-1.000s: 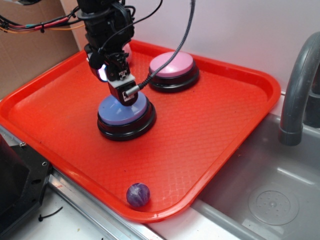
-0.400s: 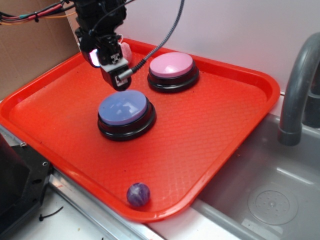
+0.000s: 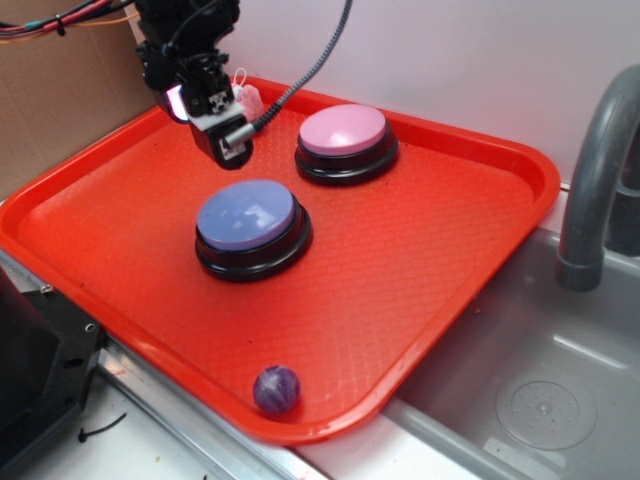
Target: Push the purple button.
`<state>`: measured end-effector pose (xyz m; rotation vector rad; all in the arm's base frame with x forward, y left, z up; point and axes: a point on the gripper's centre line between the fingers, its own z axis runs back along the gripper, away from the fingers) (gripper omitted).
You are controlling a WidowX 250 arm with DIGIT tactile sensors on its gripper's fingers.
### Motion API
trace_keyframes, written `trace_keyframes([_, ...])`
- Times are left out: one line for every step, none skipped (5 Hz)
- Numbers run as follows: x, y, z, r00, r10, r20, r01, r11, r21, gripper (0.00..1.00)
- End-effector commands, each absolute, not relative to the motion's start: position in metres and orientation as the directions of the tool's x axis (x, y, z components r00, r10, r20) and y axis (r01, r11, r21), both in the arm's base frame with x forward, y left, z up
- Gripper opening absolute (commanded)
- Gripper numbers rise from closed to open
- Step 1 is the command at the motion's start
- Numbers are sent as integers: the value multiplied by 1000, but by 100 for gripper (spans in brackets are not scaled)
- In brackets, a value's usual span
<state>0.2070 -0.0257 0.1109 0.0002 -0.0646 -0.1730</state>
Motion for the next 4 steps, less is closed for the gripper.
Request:
trace_keyframes([212, -28, 135, 977, -163, 135, 162, 987, 18, 100])
trace_keyframes([210, -28, 138, 978, -157, 139, 156, 988, 19, 100])
trace_keyframes([208, -27, 142, 977, -150, 152, 149, 989, 14, 100])
trace_keyframes([205, -25, 147, 976, -137, 168, 139, 990, -3, 100])
